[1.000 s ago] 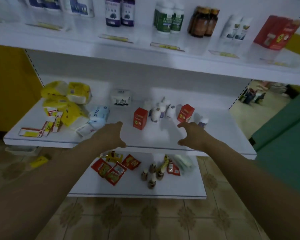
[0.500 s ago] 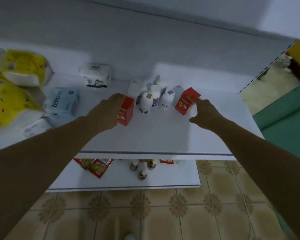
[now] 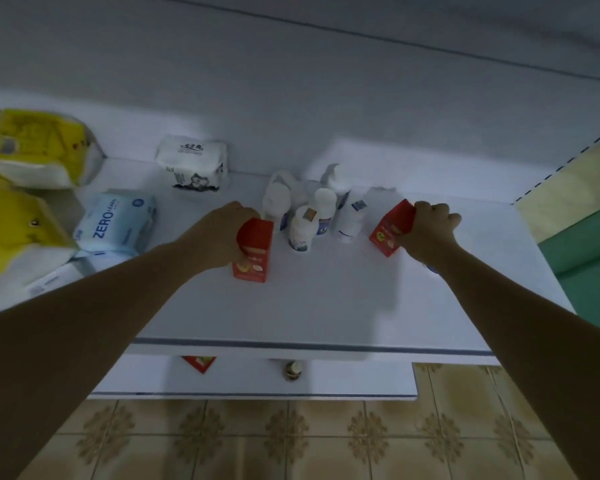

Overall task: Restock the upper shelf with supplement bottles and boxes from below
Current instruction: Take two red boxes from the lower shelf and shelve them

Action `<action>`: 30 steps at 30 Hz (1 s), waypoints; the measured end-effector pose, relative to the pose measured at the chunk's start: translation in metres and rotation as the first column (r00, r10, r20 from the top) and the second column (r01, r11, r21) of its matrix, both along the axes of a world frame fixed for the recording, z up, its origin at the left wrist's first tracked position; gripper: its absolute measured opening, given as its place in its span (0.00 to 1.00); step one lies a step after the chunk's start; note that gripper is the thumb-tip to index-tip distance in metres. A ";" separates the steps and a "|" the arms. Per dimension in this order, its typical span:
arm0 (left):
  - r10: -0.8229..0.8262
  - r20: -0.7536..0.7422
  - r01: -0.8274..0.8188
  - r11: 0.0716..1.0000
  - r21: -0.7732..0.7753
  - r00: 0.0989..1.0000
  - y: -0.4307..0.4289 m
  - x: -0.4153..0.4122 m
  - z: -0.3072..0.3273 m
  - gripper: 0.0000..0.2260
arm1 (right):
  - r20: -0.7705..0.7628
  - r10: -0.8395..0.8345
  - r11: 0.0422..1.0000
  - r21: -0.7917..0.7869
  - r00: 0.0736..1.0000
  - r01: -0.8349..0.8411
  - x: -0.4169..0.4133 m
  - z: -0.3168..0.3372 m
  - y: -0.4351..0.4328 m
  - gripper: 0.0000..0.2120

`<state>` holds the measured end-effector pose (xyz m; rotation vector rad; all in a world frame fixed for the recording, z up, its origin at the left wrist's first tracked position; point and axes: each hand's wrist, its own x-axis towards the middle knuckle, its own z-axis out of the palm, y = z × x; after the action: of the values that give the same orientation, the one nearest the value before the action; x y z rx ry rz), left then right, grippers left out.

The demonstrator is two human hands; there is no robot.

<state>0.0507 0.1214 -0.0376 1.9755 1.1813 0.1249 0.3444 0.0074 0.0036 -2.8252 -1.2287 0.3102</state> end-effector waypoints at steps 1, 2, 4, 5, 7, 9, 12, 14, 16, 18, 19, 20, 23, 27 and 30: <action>-0.007 -0.022 0.006 1.000 -0.020 1.000 -0.003 -0.001 0.003 0.26 | -0.034 -0.016 1.000 0.000 0.999 0.016 -0.002 0.002 -0.004 0.30; 0.022 0.013 -0.021 0.998 -0.051 1.000 -0.006 -0.001 0.006 0.25 | -0.089 -0.032 0.999 0.004 0.996 0.033 -0.004 0.006 -0.009 0.30; 0.102 0.081 -0.090 0.986 -0.140 0.992 -0.017 -0.002 0.016 0.25 | -0.277 -0.043 0.996 0.063 0.960 0.062 -0.011 0.015 -0.021 0.27; 0.141 0.133 -0.109 0.970 -0.217 0.981 -0.025 -0.004 0.025 0.27 | -0.420 -0.026 0.988 0.128 0.907 0.088 -0.017 0.022 -0.030 0.24; 0.220 0.254 -0.122 0.929 -0.349 0.942 -0.046 -0.006 0.053 0.27 | -0.712 0.056 0.951 0.251 0.700 0.179 -0.033 0.038 -0.049 0.23; 0.293 0.393 -0.063 0.863 -0.502 0.872 -0.069 -0.009 0.080 0.19 | -0.847 0.150 0.923 0.305 0.510 0.235 -0.049 0.056 -0.069 0.23; 0.381 0.526 0.018 0.797 -0.603 0.760 -0.101 -0.018 0.119 0.16 | -0.917 0.243 0.901 0.334 0.317 0.276 -0.077 0.086 -0.094 0.23; 0.399 0.580 0.056 0.789 -0.611 0.710 -0.121 -0.028 0.141 0.19 | -0.929 0.280 0.884 0.348 0.242 0.313 -0.096 0.108 -0.110 0.23; 0.402 0.606 0.068 0.794 -0.604 0.686 -0.139 -0.040 0.159 0.22 | -0.912 0.324 0.883 0.387 0.253 0.265 -0.116 0.133 -0.126 0.25; 0.390 0.625 0.065 0.813 -0.578 0.676 -0.159 -0.052 0.183 0.27 | -0.890 0.368 0.881 0.426 0.268 0.207 -0.136 0.156 -0.141 0.31; 0.383 0.630 0.055 0.826 -0.561 0.676 -0.167 -0.057 0.193 0.29 | -0.881 0.386 0.880 0.441 0.274 0.176 -0.145 0.166 -0.149 0.32; 0.374 0.630 0.044 0.838 -0.544 0.681 -0.175 -0.061 0.204 0.32 | -0.872 0.402 0.876 0.455 0.278 0.159 -0.153 0.177 -0.156 0.33; 0.312 0.660 0.052 0.881 -0.470 0.684 -0.199 -0.076 0.236 0.36 | -0.858 0.444 0.855 0.492 0.258 0.165 -0.173 0.210 -0.176 0.23; 0.273 0.680 0.069 0.900 -0.430 0.681 -0.216 -0.088 0.269 0.43 | -0.815 0.500 0.809 0.560 0.291 0.178 -0.189 0.246 -0.191 0.27; 0.228 0.709 0.107 0.913 -0.394 0.667 -0.225 -0.092 0.291 0.47 | -0.798 0.512 0.784 0.586 0.319 0.206 -0.195 0.267 -0.205 0.33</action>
<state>-0.0414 -0.1037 0.2536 1.2792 0.6390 0.6208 0.1494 -0.1972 0.2711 -1.3880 -0.9803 1.1449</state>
